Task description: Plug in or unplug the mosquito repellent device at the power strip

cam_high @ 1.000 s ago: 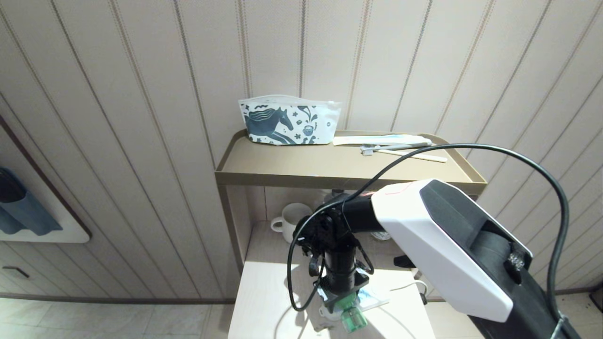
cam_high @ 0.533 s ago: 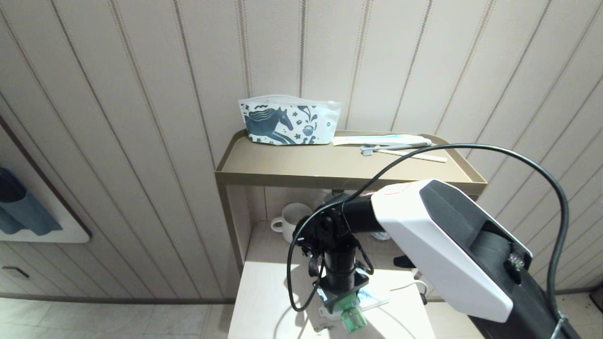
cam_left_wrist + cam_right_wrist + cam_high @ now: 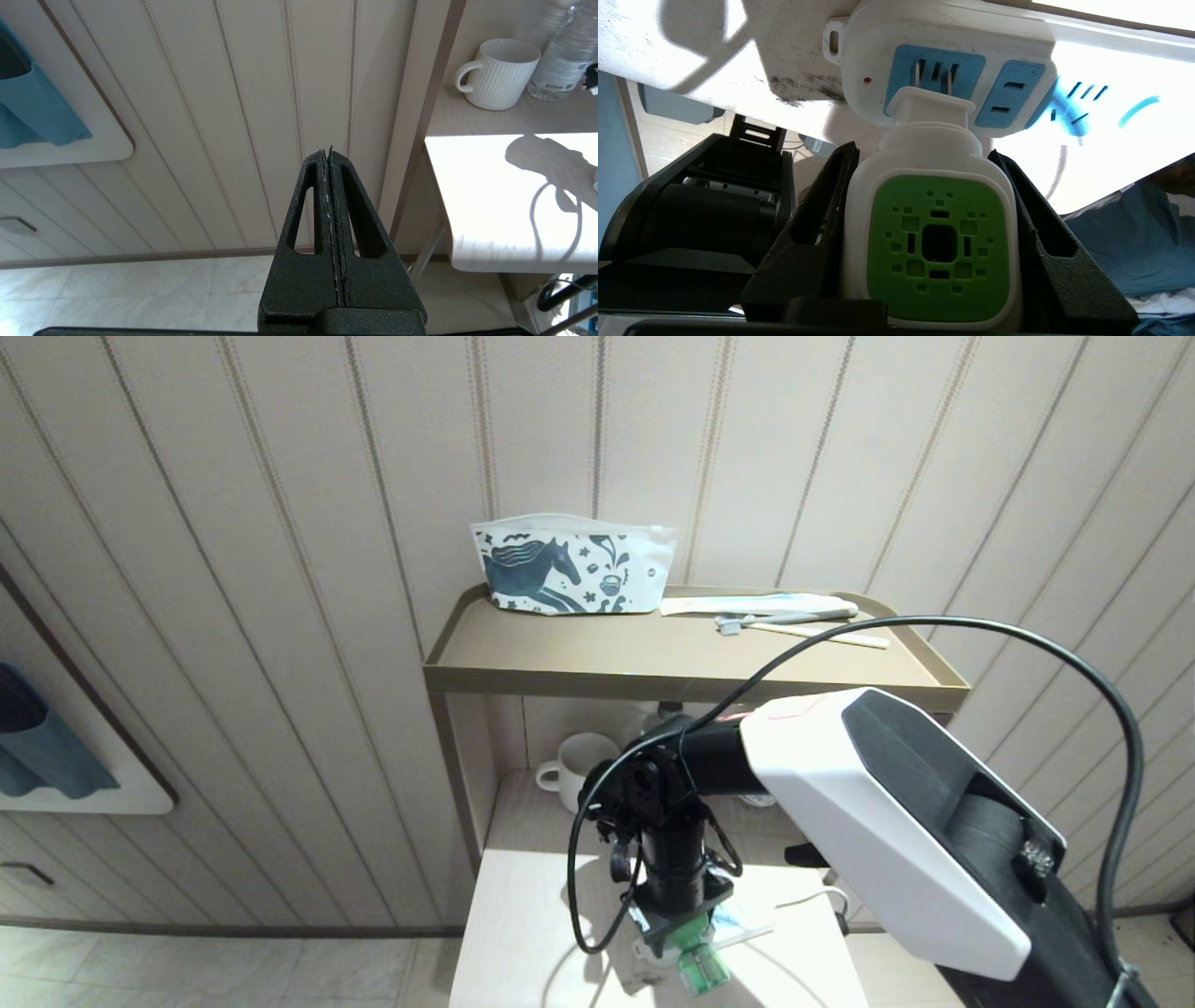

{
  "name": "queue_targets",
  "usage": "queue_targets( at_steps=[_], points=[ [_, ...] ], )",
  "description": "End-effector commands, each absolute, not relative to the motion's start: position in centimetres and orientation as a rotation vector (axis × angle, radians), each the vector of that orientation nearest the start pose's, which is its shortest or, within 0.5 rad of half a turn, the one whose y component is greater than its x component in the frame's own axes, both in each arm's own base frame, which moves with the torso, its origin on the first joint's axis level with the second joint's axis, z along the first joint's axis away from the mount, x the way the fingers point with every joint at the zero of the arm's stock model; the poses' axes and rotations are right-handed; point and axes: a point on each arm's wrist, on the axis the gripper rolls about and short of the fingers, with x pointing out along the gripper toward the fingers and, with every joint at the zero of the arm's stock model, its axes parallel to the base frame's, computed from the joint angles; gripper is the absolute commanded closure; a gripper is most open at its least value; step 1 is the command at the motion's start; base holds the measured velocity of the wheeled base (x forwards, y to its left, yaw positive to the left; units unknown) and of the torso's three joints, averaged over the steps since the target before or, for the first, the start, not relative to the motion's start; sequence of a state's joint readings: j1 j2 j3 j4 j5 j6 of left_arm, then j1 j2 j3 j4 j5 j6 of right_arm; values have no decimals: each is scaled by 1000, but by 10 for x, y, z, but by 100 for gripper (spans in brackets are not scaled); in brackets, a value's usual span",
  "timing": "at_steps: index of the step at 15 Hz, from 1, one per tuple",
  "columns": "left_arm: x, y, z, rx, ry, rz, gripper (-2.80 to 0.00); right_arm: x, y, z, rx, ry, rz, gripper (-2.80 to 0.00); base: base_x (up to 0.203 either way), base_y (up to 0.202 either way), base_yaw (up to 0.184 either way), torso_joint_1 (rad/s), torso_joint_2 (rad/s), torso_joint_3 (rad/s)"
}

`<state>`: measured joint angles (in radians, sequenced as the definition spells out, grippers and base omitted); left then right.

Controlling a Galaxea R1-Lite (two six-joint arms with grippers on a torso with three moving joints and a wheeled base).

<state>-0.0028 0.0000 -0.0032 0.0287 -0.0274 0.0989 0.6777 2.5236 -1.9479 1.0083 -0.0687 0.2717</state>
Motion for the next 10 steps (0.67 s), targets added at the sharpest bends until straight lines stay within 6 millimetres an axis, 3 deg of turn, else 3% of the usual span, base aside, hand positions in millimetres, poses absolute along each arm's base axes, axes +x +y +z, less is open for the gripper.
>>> queue_targets(
  at_steps=[1, 6, 10],
  points=[
    [-23, -1, 73, 99, 26, -32, 0, 336, 269, 42, -369, 1525, 265, 0, 0, 0, 0, 0, 0, 0],
    [-23, -1, 73, 99, 26, -31, 0, 338, 264, 61, -338, 1485, 271, 0, 0, 0, 0, 0, 0, 0],
    [-23, -1, 73, 99, 26, -32, 0, 353, 237, 79, -326, 1461, 297, 0, 0, 0, 0, 0, 0, 0]
  ],
)
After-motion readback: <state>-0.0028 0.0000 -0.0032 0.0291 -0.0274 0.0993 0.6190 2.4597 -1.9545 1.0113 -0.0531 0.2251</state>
